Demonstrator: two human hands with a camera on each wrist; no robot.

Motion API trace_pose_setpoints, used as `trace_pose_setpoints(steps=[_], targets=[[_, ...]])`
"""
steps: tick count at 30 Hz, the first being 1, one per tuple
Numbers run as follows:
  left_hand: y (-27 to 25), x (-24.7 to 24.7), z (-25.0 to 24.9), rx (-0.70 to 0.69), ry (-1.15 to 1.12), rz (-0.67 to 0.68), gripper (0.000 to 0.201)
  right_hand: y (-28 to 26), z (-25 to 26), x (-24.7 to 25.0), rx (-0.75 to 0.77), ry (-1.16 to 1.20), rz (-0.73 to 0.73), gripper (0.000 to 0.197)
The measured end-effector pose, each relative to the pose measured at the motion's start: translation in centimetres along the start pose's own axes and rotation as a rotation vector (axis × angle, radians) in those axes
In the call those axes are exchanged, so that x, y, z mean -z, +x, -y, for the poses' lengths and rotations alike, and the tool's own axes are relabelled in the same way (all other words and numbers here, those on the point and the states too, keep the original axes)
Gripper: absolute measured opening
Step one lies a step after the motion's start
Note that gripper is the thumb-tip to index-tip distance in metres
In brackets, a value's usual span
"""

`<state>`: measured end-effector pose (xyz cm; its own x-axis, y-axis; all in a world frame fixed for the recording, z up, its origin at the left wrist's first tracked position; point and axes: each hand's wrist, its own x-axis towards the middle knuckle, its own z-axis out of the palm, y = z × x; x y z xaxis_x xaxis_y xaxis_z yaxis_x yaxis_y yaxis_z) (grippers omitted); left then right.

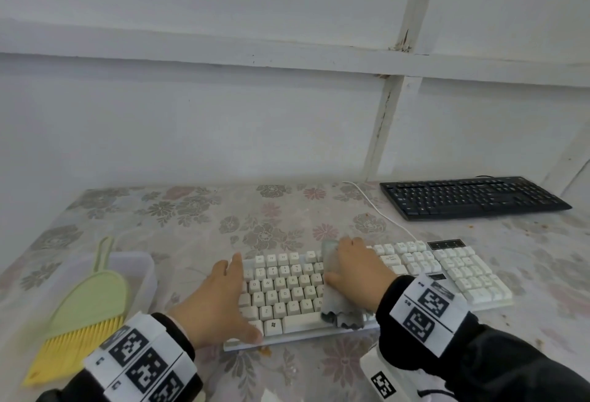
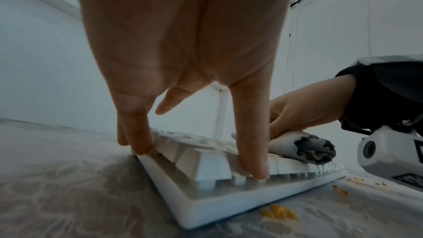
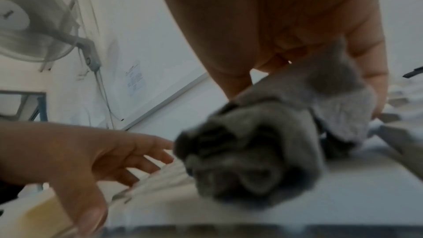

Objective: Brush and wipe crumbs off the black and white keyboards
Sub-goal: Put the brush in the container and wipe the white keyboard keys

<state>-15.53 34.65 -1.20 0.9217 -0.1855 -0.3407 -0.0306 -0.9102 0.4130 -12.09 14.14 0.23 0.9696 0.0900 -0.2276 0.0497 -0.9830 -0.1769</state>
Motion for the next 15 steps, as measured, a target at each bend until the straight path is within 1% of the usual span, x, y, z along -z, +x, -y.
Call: trace_pose_setpoints(steps=[3, 7, 9, 11, 12, 13, 15], targets=[[0.1, 0.2, 0.1, 0.004, -0.012, 0.018, 0.127, -0.4, 0.6, -0.6, 0.052, -0.073, -0.029, 0.034], [0.1, 0.2, 0.1, -0.005, -0.039, 0.031, 0.126, -0.5, 1.4, 0.0, 0.148, -0.117, 0.008, 0.038], [0.1, 0.3, 0.1, -0.009, -0.048, 0.035, 0.126, 0.4, 1.5, 0.9, 0.158, -0.082, 0.034, 0.029], [0.1, 0.3, 0.2, -0.013, -0.053, 0.036, 0.126, 1.6, 1.7, 1.9, 0.168, -0.036, -0.006, 0.017], [0.1, 0.3, 0.2, -0.017, -0.055, 0.034, 0.126, 2.2, 2.0, 2.4, 0.186, -0.023, -0.011, 0.021], [0.1, 0.3, 0.2, -0.021, -0.056, 0.033, 0.125, 2.6, 2.5, 2.9, 0.202, -0.009, 0.008, 0.028], [0.1, 0.4, 0.3, -0.032, -0.062, 0.032, 0.124, 3.3, 4.0, 3.8, 0.258, 0.045, 0.054, 0.035]])
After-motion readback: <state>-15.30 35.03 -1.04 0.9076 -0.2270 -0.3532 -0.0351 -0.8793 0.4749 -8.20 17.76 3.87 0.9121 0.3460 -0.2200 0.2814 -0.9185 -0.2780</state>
